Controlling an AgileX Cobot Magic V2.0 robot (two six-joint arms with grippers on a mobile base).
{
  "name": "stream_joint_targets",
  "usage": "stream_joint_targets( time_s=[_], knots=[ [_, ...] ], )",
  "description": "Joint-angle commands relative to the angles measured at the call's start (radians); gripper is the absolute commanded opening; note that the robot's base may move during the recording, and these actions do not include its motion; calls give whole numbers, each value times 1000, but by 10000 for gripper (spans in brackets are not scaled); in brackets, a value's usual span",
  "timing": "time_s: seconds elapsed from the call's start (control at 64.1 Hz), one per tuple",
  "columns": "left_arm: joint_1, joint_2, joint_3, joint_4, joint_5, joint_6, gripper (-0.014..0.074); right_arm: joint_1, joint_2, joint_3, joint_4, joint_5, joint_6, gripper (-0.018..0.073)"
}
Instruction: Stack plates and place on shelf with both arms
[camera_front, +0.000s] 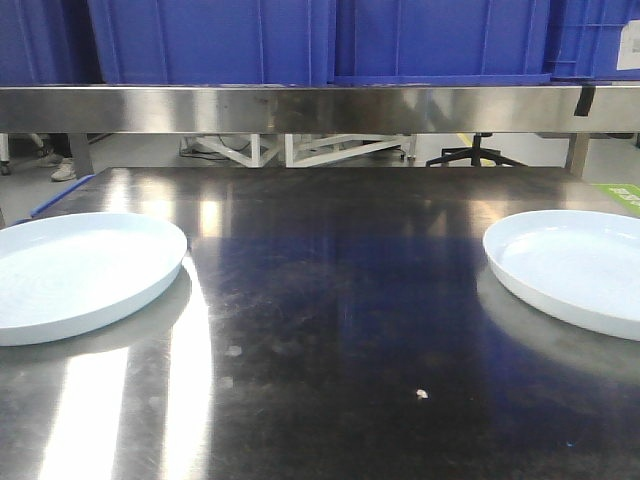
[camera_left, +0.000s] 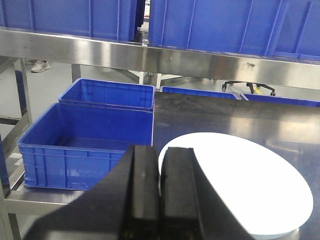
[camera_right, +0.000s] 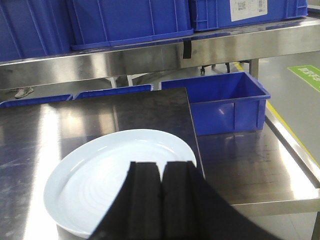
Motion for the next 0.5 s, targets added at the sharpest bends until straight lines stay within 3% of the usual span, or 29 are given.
stream_joint_targets(
  time_s=[0.0,0.484],
  knots=[
    [2,-21,3,-9,-91,-5,82,-2,-18,0,-13,-87,-3,48],
    [2,-21,3,-9,-91,-5,82,-2,-18,0,-13,-87,-3,48]
  ],
)
